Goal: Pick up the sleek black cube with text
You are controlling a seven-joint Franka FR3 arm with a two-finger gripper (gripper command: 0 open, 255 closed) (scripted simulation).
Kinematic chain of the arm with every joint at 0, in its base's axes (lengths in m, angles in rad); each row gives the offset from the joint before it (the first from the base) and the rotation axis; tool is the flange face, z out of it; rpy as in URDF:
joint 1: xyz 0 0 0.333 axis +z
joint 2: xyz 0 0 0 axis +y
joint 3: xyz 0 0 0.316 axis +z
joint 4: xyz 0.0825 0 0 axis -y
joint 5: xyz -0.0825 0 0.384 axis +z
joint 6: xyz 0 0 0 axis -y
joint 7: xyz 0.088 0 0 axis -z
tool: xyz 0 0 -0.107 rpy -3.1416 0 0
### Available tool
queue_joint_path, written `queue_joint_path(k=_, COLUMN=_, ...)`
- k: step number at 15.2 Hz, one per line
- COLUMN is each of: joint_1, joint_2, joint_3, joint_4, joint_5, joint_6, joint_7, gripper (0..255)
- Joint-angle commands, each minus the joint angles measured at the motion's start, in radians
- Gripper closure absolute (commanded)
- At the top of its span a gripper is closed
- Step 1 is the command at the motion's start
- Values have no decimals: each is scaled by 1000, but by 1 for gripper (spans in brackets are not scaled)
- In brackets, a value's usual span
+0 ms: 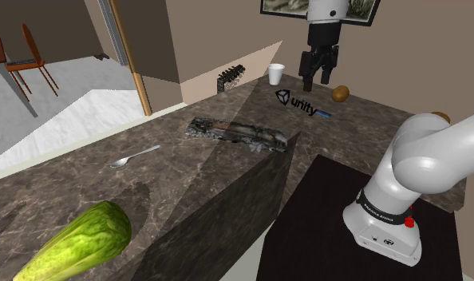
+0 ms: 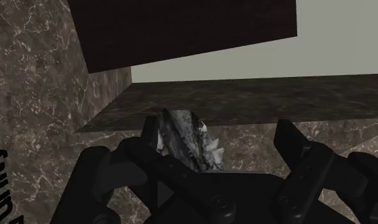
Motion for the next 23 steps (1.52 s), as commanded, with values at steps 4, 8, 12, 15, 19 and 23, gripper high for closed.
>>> queue_joint_path(k=4, joint_1=-20, joint_2=27, joint_3=-54, joint_4=-31, joint_5=-45, joint_6=74, joint_7=-63, gripper=0)
queue_joint_path(k=8, joint_1=-47, joint_2=84, joint_3=-126, joint_4=-54, joint_5=-98, joint_6=178, joint_7=-146, gripper=0)
queue_joint_path(k=12, joint_1=-68, joint_2=164, joint_3=-201, joint_4=-57, joint_5=-138, joint_6=285, joint_7=-227, gripper=0)
queue_joint_path(k=15, joint_1=-79, joint_2=237, joint_3=-258, joint_4=-44, joint_5=-156, joint_6=365, joint_7=-289, gripper=0)
queue_joint_path(k=19, joint_1=-86, joint_2=350, joint_3=-333, joint_4=-9, joint_5=-158, joint_6=469, joint_7=-377, gripper=0)
queue_joint_path(k=23, joint_1=-87, joint_2=481, joint_3=-406, joint_4=48, joint_5=-128, joint_6=564, joint_7=-477, gripper=0)
